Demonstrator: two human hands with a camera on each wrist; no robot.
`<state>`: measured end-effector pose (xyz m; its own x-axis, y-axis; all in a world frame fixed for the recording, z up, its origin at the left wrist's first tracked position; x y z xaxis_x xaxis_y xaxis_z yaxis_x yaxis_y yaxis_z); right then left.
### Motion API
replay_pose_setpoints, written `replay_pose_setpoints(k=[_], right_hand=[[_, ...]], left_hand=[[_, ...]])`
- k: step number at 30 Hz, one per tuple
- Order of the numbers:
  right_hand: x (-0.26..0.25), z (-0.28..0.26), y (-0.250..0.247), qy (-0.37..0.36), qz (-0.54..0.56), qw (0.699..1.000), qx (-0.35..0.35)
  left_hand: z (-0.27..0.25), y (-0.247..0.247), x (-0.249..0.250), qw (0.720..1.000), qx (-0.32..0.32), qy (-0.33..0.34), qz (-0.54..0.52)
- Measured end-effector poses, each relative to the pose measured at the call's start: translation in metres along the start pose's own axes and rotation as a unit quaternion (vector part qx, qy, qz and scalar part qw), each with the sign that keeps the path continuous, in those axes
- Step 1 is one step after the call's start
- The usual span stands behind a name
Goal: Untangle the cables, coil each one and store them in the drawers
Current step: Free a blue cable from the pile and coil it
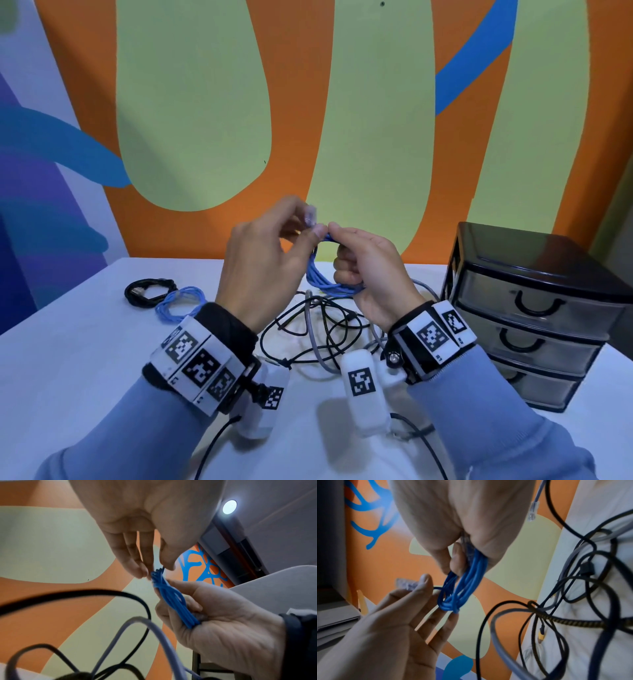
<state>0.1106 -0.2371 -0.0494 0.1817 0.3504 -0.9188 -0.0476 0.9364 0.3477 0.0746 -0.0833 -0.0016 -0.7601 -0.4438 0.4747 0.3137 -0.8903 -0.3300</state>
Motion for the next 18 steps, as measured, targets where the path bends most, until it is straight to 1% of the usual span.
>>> replay_pose_setpoints(k=[1, 2, 4, 5, 6, 9, 12, 14, 16, 18], right_hand=[[0.001, 0.000, -0.002, 0.009, 0.012, 1.000, 0.002], [0.002, 0.001, -0.004, 0.011, 0.017, 1.000, 0.004], [0.002, 0.001, -0.006, 0.003, 0.005, 1.000, 0.005], [0.002, 0.001, -0.007, -0.001, 0.000, 1.000, 0.002], [0.002, 0.001, -0.006, -0.001, -0.001, 1.000, -0.004], [0.001, 0.000, -0.001, -0.002, -0.009, 1.000, -0.022], [-0.002, -0.003, 0.005, -0.013, -0.017, 0.999, -0.028], [-0.001, -0.004, 0.007, -0.008, 0.004, 0.999, -0.034], [0.001, -0.006, 0.010, 0.008, 0.043, 0.998, -0.049], [0.001, -0.007, 0.011, 0.018, 0.066, 0.996, -0.061]], left_hand=[[0.001, -0.001, -0.003, 0.999, 0.003, -0.016, -0.032], [0.002, 0.002, -0.008, 0.998, -0.014, -0.037, -0.057], [0.001, 0.009, -0.017, 0.992, -0.077, -0.078, -0.066], [0.000, 0.011, -0.020, 0.989, -0.098, -0.089, -0.059], [0.000, 0.010, -0.022, 0.989, -0.104, -0.093, -0.053], [0.004, 0.002, -0.027, 0.989, -0.088, -0.102, -0.053], [0.004, 0.007, -0.028, 0.981, -0.115, -0.129, -0.093], [0.003, 0.010, -0.028, 0.975, -0.138, -0.140, -0.106], [0.002, 0.011, -0.027, 0.975, -0.151, -0.128, -0.097], [0.004, 0.009, -0.029, 0.979, -0.142, -0.115, -0.091]])
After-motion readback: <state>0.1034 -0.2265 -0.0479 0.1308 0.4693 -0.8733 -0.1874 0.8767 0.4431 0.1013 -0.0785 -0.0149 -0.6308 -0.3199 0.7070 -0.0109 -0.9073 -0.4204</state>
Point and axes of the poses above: each hand's wrist, its own z-axis towards the middle knuckle, its own y-axis out of the palm, x = y × z, the point moved 7 cm from there along z, towards the middle knuckle, and after that the axes turned 2 degrees about y, right-handed, at the moved point
